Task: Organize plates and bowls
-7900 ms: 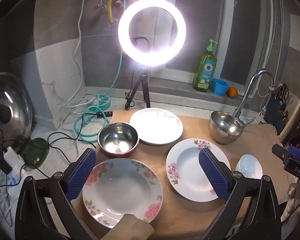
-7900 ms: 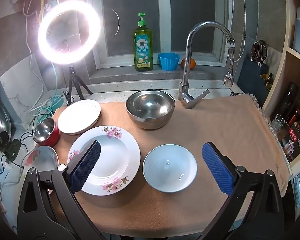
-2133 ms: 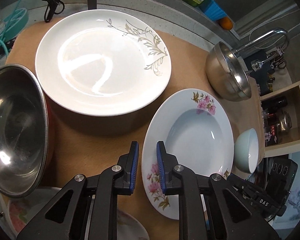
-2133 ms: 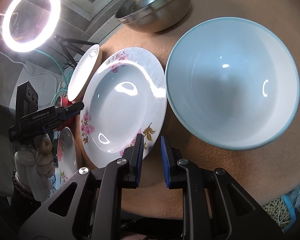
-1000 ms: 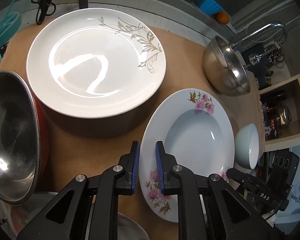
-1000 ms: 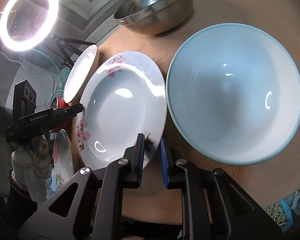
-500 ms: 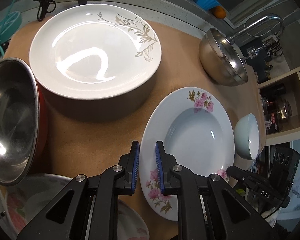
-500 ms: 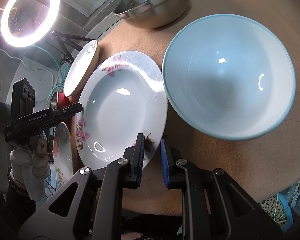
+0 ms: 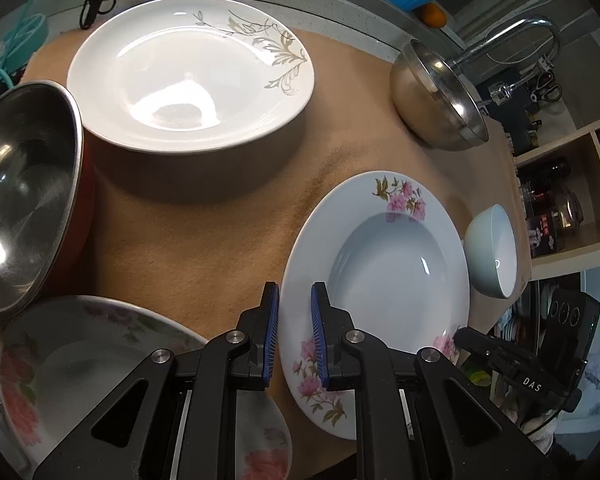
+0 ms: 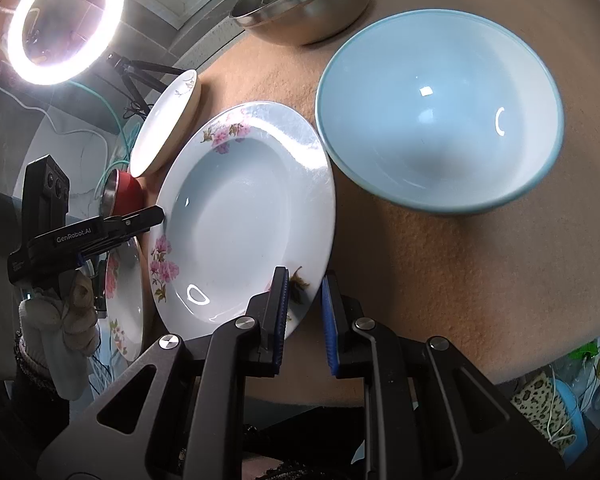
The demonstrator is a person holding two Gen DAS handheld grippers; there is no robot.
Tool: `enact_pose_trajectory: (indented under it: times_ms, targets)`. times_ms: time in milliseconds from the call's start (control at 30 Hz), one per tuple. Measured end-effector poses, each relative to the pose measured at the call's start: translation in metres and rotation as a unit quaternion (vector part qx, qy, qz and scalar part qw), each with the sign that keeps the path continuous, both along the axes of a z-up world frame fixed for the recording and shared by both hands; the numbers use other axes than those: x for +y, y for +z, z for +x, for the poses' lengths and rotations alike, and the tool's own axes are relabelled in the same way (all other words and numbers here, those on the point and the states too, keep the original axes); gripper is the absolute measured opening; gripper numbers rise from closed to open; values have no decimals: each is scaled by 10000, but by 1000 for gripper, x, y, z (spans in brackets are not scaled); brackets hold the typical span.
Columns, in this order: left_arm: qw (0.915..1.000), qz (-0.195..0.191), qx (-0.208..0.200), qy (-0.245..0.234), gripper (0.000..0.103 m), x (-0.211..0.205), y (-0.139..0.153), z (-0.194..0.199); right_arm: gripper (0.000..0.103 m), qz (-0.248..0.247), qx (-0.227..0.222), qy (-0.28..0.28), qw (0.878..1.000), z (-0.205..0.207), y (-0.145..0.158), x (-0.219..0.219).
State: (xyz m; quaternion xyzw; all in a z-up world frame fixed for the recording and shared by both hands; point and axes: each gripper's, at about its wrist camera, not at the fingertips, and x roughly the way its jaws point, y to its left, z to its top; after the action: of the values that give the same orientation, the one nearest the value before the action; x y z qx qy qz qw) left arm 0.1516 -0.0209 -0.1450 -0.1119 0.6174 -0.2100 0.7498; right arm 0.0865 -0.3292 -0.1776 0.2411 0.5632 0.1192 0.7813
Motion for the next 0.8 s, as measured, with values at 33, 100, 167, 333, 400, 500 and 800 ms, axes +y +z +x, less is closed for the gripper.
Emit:
enact_pose_trajectory:
  times_ms: [33,100,167,333,400,500,800]
  targets:
    - [10000,0,1,-1,14,0,0,-1,16,-6,0,4,10000,1,0,1]
    - [10000,-3,4,2,14,0,0,-2,16,-15,2,14,10000,2,-1,3]
    - [10000,2,5,-10,14,-1,0,-5,16,-18,7,17,10000,3,-2,5]
    - [10000,15,7,-27,14,-2,-1,-12,17,-35,10,39,10000,4,-3,8]
    - [10000,13,6,-31,14,-2,-1,-11,17,-42,11,44,10000,4,-4,10]
    - [10000,19,11,-43,14,-4,-1,-13,17,-45,17,65,10000,3,-4,9]
    - [10000,-5,39,-32,14,-5,-2,-19,17,-67,28,116,9999,3,-5,9]
